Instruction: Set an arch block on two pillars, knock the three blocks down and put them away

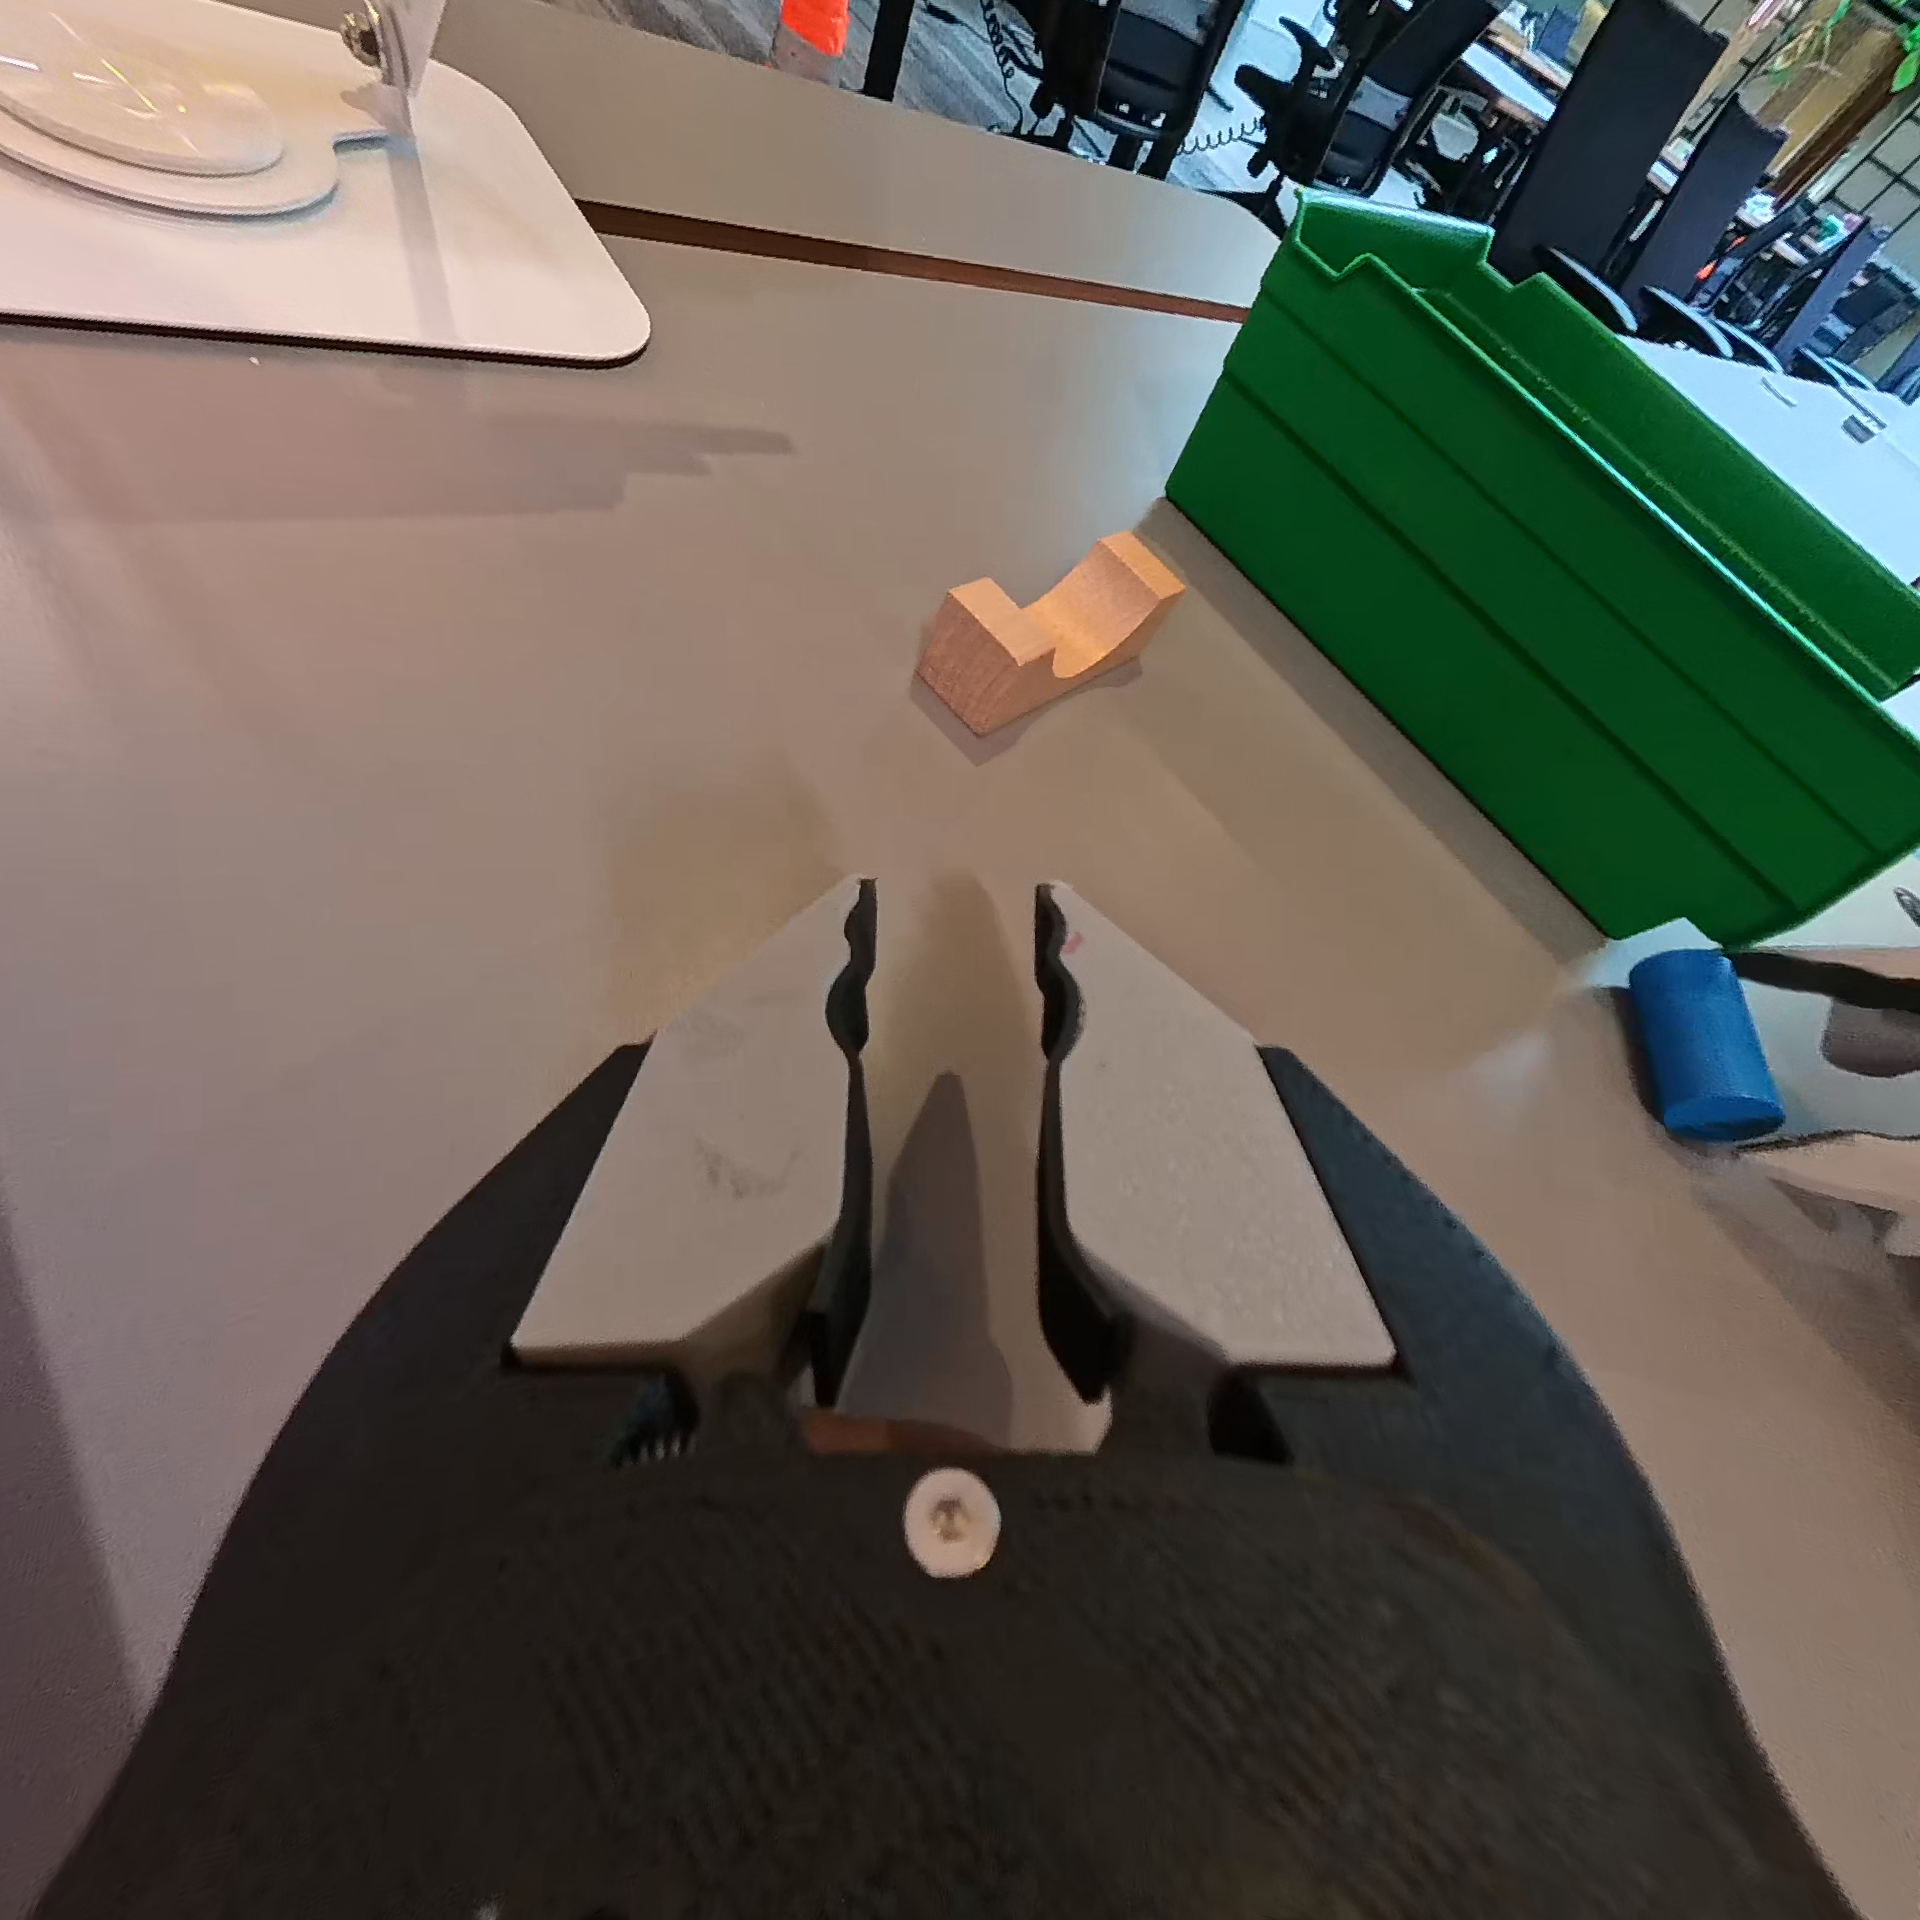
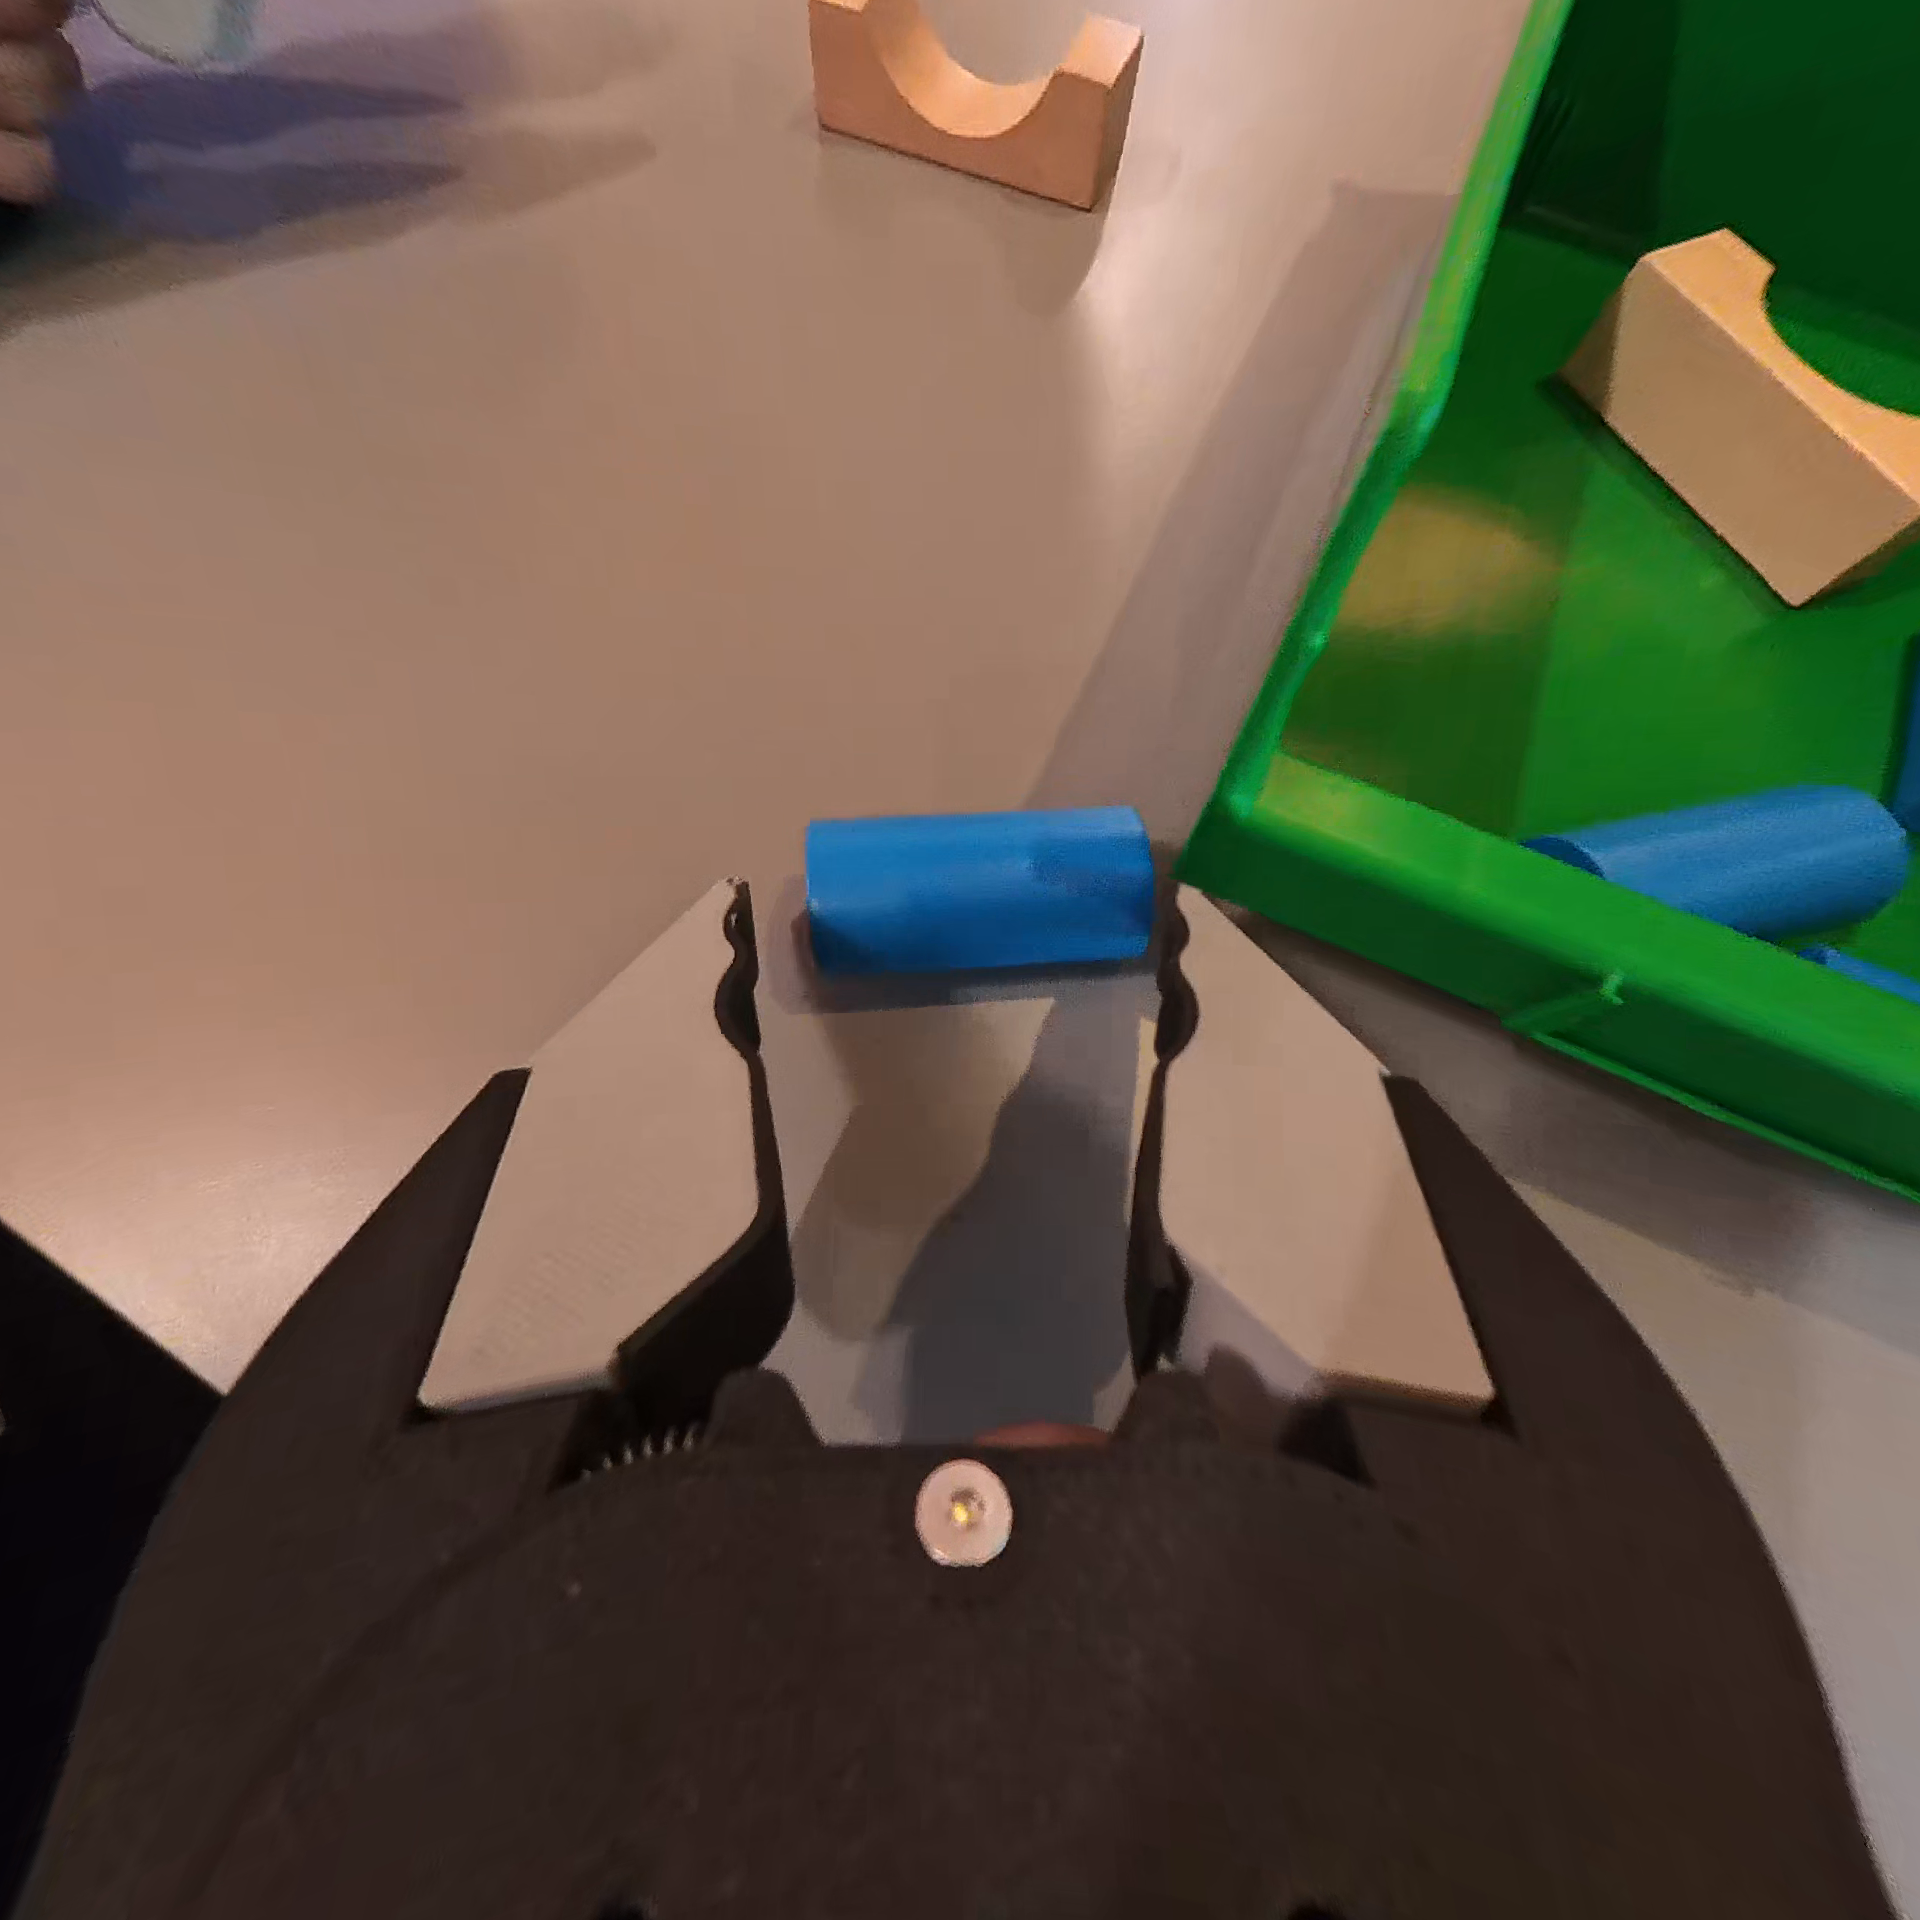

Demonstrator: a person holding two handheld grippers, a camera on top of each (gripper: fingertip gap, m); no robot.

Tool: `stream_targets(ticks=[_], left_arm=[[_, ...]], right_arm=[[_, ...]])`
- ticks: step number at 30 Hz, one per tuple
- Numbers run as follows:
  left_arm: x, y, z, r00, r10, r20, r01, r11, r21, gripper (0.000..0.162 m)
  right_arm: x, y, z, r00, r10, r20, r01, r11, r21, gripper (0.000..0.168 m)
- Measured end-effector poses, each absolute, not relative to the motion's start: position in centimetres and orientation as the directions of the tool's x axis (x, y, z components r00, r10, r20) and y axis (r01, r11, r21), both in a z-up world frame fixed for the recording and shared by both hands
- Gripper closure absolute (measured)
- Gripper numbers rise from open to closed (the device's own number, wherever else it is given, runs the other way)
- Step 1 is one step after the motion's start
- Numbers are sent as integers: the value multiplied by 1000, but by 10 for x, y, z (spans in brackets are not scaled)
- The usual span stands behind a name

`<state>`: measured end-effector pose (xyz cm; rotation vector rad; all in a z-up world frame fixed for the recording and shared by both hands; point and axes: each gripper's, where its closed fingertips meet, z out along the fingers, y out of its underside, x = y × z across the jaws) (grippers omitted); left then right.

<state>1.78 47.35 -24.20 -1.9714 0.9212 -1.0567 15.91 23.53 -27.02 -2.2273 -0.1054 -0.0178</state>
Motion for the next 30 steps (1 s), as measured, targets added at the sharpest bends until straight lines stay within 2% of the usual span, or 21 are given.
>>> stream_targets(ticks=[4,14,20,23,30], left_arm=[[19,472,-243,410,-836,365,-265,-492,-829,134],[19,469,-244,403,-843,356,-278,-484,-830,134],[20,467,-244,400,-848,348,-284,-475,-833,134],[19,468,-243,399,-842,364,-272,-488,-829,134],[19,467,-244,395,-840,372,-278,-495,-823,134]], right_arm=[[158,243,-278,992,75,104,128,-646,-752,103],[138,224,-276,983,150,107,179,-645,-743,103],[139,234,-275,968,203,146,243,-629,-739,89],[127,238,-282,945,317,76,271,-635,-723,98],[132,234,-284,956,294,18,213,-648,-732,98]])
